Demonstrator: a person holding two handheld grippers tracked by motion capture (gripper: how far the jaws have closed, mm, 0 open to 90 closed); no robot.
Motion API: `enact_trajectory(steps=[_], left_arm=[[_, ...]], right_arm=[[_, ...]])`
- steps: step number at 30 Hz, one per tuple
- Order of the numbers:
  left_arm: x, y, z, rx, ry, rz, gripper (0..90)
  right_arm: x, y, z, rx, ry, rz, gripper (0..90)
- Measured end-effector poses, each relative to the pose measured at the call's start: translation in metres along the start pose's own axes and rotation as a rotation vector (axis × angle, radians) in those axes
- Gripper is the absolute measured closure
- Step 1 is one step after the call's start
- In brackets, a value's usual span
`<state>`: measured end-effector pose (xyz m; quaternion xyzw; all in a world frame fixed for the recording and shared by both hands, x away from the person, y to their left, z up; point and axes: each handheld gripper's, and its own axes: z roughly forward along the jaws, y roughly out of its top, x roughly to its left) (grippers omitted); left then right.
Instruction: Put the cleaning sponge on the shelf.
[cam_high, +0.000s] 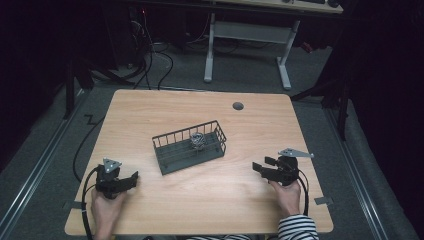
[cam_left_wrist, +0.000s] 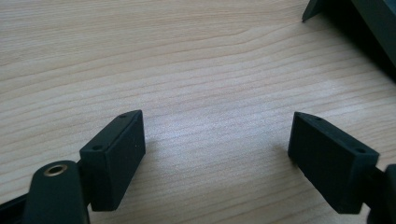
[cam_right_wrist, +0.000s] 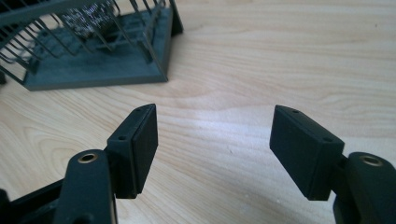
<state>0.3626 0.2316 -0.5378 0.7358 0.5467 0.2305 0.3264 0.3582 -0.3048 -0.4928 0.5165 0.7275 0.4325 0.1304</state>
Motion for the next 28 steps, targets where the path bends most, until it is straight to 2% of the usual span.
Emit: enact_trajectory(steps=[5, 6, 7, 8, 9, 18, 21, 23, 28], left_arm=[[0.000, 0.000, 0.000, 0.000, 0.000, 0.000, 19.3], [0.000, 0.000, 0.000, 0.000, 0.000, 0.000, 19.3], [0.000, 0.000, 0.000, 0.000, 0.000, 0.000, 19.3], [0.000, 0.000, 0.000, 0.000, 0.000, 0.000, 19.3], [0.000, 0.000, 0.000, 0.000, 0.000, 0.000, 19.3], [0.000, 0.000, 0.000, 0.000, 0.000, 0.000, 19.3], [0.000, 0.000, 0.000, -0.001, 0.001, -0.001, 19.3], [0.000, 0.000, 0.000, -0.001, 0.001, -0.001, 19.3], [0.000, 0.000, 0.000, 0.000, 0.001, 0.001, 19.3]], right_arm=[[-0.001, -0.008, 0.007, 0.012, -0.022, -0.010, 32.7], [0.003, -0.011, 0.011, 0.038, -0.070, -0.050, 32.7], [0.003, -0.011, 0.011, 0.038, -0.070, -0.050, 32.7], [0.007, -0.014, 0.016, 0.071, -0.106, -0.106, 32.6], [0.007, -0.015, 0.018, 0.081, -0.115, -0.117, 32.5], [0.006, -0.023, 0.031, 0.108, -0.139, -0.124, 31.1], [0.007, -0.025, 0.034, 0.098, -0.169, -0.156, 32.0], [0.011, -0.026, 0.036, 0.101, -0.200, -0.204, 32.0], [0.010, -0.026, 0.036, 0.101, -0.197, -0.200, 31.8]])
